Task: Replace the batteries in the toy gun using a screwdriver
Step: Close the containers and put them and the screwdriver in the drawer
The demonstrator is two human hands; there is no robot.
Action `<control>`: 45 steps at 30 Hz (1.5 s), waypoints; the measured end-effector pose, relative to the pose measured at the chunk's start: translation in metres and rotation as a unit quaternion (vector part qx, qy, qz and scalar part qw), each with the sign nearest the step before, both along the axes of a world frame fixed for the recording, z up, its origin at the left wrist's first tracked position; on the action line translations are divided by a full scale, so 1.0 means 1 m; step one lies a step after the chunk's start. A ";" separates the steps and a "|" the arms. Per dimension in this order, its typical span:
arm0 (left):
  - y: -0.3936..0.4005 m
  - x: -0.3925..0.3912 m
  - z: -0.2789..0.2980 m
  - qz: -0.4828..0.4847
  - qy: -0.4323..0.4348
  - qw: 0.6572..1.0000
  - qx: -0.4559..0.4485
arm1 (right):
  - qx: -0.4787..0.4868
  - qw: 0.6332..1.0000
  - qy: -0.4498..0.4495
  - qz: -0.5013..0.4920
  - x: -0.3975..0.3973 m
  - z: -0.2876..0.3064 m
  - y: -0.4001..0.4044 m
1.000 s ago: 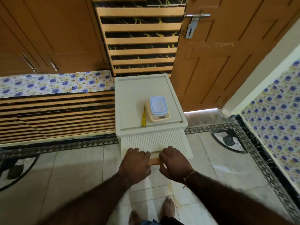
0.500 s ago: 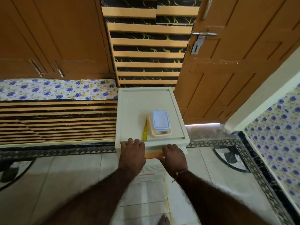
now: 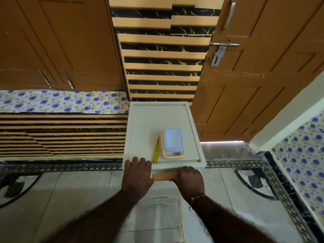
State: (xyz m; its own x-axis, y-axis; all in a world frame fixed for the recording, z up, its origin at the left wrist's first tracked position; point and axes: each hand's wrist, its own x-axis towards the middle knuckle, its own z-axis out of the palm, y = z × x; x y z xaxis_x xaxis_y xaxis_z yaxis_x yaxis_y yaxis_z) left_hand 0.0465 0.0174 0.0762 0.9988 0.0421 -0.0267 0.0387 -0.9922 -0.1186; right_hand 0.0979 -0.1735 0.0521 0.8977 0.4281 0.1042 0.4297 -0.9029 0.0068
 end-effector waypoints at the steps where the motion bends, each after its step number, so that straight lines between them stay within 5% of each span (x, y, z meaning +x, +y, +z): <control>1: -0.001 -0.001 -0.002 0.006 0.007 1.000 -0.006 | 0.002 1.000 -0.002 0.006 0.000 -0.001 0.001; 5: -0.006 0.005 0.008 0.030 0.010 0.998 -0.054 | 0.048 0.999 -0.014 -0.002 -0.002 0.007 -0.002; 8: -0.007 0.022 0.022 0.079 -0.011 0.980 -0.184 | 0.182 0.980 0.002 -0.078 0.013 0.034 -0.007; 13: -0.020 0.064 0.034 0.237 -0.042 0.889 -0.389 | 0.403 0.867 0.182 -0.230 0.076 0.066 0.004; 16: -0.030 0.084 0.032 0.288 0.022 0.877 -0.384 | 0.429 0.814 0.304 -0.246 0.102 0.062 0.016; 21: -0.039 0.089 0.032 0.326 0.028 0.870 -0.368 | 0.453 0.769 0.371 -0.255 0.106 0.047 0.021; 23: -0.040 0.084 0.036 0.343 0.012 0.828 -0.444 | 0.477 0.744 0.387 -0.262 0.104 0.044 0.019; 29: -0.048 0.054 0.046 0.361 -0.047 0.723 -0.587 | 0.473 0.777 0.350 -0.225 0.079 0.046 0.013; 36: -0.054 -0.001 0.067 0.343 -0.011 0.654 -0.674 | 0.613 0.609 0.447 -0.230 0.006 0.082 -0.003; 45: -0.049 -0.133 0.039 0.334 0.035 0.614 -0.714 | 0.667 0.560 0.403 -0.283 -0.137 0.036 -0.029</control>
State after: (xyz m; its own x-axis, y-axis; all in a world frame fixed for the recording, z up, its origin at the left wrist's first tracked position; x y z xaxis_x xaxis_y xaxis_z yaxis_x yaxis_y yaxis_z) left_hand -0.0864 -0.0320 0.1154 0.7655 0.3265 -0.5545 0.5377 0.1488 0.8299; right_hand -0.0390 -0.2022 0.0886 0.8358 0.0754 -0.5439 -0.5490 0.1324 -0.8253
